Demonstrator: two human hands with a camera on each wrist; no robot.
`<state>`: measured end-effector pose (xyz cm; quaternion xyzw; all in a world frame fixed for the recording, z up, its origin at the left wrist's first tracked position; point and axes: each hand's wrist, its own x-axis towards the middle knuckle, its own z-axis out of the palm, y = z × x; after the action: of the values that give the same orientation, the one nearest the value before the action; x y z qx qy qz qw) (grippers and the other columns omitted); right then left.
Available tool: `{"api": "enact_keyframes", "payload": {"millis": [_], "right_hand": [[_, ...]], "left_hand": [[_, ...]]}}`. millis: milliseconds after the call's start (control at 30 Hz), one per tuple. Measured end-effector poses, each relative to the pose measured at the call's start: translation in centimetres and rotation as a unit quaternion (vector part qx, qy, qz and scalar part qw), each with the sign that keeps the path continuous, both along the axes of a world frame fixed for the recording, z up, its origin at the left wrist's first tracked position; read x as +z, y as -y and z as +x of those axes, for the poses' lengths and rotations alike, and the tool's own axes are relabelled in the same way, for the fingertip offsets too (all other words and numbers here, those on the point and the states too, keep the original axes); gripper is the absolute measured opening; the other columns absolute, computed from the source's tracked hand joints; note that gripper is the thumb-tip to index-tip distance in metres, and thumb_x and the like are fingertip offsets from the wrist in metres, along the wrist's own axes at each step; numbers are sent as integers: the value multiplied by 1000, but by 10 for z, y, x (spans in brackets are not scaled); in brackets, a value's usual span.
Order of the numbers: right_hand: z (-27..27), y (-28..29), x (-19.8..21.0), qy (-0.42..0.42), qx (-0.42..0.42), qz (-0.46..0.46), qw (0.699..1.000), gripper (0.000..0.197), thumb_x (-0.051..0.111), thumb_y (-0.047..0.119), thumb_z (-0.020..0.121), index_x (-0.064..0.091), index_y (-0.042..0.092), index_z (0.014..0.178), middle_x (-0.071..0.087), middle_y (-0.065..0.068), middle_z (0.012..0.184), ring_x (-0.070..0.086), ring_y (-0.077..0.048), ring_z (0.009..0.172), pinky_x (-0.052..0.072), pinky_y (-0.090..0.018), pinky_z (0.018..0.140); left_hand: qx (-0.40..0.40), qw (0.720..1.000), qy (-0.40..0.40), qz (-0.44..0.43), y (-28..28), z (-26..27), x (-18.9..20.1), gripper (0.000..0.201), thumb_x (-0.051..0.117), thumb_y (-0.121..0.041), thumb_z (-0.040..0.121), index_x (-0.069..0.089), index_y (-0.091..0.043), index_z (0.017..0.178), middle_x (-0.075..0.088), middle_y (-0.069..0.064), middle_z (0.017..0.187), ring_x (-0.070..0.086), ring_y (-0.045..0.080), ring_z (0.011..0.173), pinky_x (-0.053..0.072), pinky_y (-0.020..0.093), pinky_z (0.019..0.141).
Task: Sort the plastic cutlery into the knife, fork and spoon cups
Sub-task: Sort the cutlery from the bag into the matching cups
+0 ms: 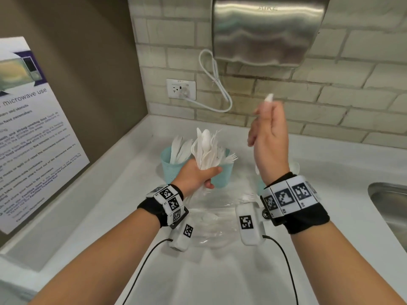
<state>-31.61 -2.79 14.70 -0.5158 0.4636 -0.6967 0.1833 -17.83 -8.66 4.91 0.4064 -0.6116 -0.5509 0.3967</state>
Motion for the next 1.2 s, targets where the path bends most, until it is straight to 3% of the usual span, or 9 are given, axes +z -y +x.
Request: {"api": "enact_keyframes", "payload": {"millis": [167,367,467,600,733,867,967,1067,1200], "right_hand": [[27,17,-40,-135,0,187,973,32,73,45,76,59,18,85,57,9,71,55,-7,63,46,-19,58],[42,35,-49,-158,6,172,972,10,66,35,85,66,25,83,65,11,74,63,-7,75,48,-22,70],[51,44,-41,-161,32,157,974,19,61,34,89,70,17,86,69,5,78,64,-12,78,48,-24,74],[63,61,-23,-95,32,108,989,25,45,32,98,64,16,98,59,9,72,54,6,69,41,-7,67],[78,77,-17,-61,-8,70,996,24,36,32,101,57,20,102,53,12,70,50,11,63,38,-5,62],[90,89,-23,-14,-51,67,996,22,31,32,102,47,19,98,48,13,71,50,1,65,39,-19,62],[91,99,-35,-100,-63,115,986,25,29,36,101,46,18,102,53,8,74,55,-17,70,42,-34,65],[94,112,-59,-215,-42,211,953,28,31,39,100,49,21,110,65,-4,93,62,-28,87,44,-36,72],[95,116,-73,-208,-22,260,943,42,40,45,96,48,17,127,54,-10,129,57,-27,111,38,-31,86]], "left_hand": [[33,999,-3,-43,0,7,2,36,71,-15,83,58,-18,116,65,-5,81,59,3,56,53,24,52],[50,997,-44,-31,3,29,6,36,77,-10,76,63,-15,109,64,-5,70,49,10,42,52,30,48],[53,996,-67,-23,9,44,7,25,75,-12,78,63,-19,98,63,-7,64,51,13,44,53,32,51],[83,992,-93,-18,20,66,11,48,71,-41,69,61,-7,102,57,3,66,49,12,45,54,31,53],[128,988,-85,-32,36,89,15,35,70,-37,80,63,-7,97,56,1,62,48,10,44,55,30,56],[175,980,-92,-39,52,111,12,23,72,-27,82,59,-10,90,50,3,64,42,8,42,52,27,52],[193,976,-94,-46,58,122,7,19,69,-24,85,57,-12,94,47,1,64,41,6,43,50,23,50],[188,977,-93,-45,60,124,1,21,67,-24,87,56,-11,100,51,0,70,42,4,45,50,22,53],[172,980,-88,-53,58,120,0,17,63,-23,90,59,-10,101,60,5,82,49,2,47,50,22,56]]}}
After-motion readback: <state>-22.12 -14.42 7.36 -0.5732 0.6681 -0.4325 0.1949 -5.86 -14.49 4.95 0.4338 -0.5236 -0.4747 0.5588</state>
